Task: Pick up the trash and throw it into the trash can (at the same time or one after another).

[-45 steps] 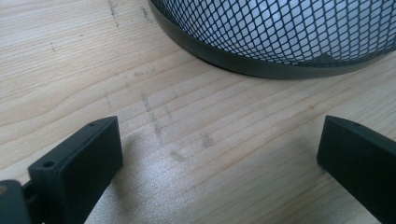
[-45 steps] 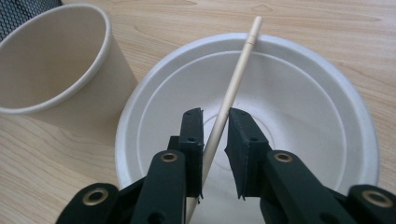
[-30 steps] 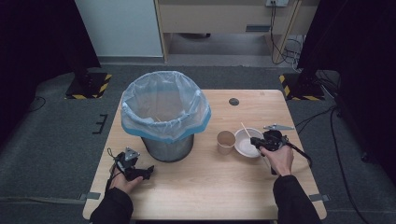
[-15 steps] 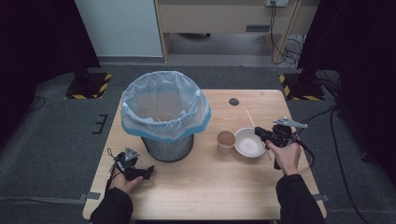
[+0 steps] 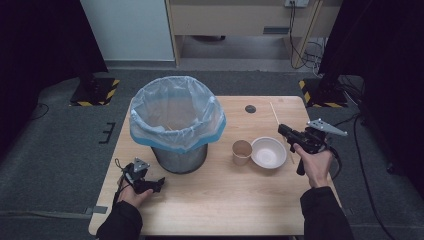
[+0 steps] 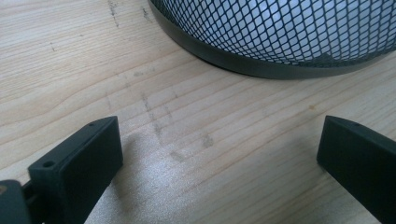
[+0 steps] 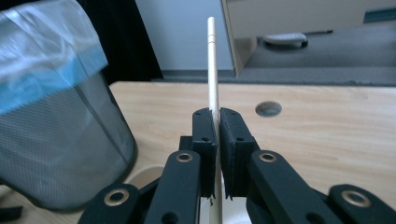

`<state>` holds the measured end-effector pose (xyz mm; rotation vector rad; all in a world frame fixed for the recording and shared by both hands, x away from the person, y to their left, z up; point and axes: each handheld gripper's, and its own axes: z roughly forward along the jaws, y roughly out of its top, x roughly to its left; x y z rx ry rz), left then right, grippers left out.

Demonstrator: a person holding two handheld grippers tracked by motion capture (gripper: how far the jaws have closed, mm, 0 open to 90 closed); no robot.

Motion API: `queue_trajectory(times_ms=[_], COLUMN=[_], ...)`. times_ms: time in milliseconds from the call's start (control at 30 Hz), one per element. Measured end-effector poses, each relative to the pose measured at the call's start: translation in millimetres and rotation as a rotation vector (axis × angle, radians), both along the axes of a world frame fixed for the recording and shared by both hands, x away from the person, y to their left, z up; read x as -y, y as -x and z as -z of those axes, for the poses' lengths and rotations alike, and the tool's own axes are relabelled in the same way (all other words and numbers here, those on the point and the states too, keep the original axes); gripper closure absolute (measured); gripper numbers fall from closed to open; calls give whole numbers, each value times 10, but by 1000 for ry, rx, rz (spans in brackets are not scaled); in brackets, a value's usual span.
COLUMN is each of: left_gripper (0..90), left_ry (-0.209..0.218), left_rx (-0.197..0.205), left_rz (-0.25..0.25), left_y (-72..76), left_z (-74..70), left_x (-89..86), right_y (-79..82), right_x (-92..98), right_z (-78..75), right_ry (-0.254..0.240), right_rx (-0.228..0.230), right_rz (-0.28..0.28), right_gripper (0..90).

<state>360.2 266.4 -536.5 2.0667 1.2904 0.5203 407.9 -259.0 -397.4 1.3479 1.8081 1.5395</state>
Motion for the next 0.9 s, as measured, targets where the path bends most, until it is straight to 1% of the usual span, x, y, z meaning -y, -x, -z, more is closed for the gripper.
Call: queue_trajectory(times_ms=[300,500,733,833,900], left_gripper=[0,0,0,0,0], left_ry=[0,0,0,0,0], left_rx=[0,0,0,0,0], left_rz=[0,0,0,0,0], left_y=[0,0,0,0,0], left_z=[0,0,0,0,0], left_x=[0,0,0,0,0], right_y=[71,119,160,180,188], right_x=[35,38,14,16,21], right_z=[-198,-309,-435,-481,-523], right_ry=[-52,-77,-88,-105,-114], right_rx=[80,131,172,183,198], right_rz=[-17,-31,-48,-50,-51], right_gripper=[857,857,857,857,857])
